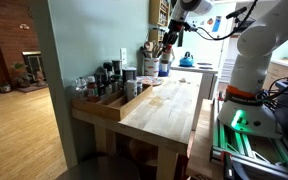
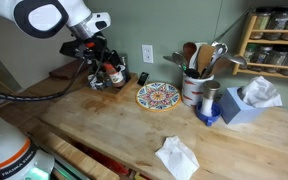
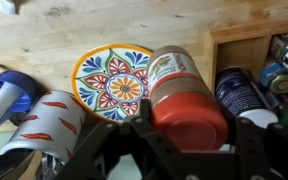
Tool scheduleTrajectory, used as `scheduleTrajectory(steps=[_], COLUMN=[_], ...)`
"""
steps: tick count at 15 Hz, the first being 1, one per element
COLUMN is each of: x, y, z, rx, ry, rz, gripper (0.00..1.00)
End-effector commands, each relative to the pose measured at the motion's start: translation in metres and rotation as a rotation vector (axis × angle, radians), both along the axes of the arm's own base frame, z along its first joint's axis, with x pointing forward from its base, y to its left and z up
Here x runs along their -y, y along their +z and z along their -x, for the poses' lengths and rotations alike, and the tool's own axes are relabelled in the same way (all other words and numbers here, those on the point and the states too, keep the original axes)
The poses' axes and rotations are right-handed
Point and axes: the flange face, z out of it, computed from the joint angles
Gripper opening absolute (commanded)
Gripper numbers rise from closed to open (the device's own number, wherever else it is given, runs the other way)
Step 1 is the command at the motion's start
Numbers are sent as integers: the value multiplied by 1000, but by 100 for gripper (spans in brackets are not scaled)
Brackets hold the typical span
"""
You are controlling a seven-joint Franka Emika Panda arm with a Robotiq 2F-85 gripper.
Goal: Pick up the container with an orange lid and put it on the wooden tray
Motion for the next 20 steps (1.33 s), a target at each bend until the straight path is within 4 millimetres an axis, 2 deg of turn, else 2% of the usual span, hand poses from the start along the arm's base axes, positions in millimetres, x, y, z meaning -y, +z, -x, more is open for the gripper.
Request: scheduleTrajectory(steps=[1, 7, 9, 13, 17, 20], x=[-51, -178, -209, -248, -283, -298], y=[19, 33, 32, 18, 3, -6], z=[-9, -29, -36, -51, -79, -100], rx=[30, 99, 113, 115, 63, 18], ry=[155, 495, 580, 690, 784, 815], rz=[20, 80, 91, 94, 125, 160], gripper=[37, 37, 37, 37, 37, 37])
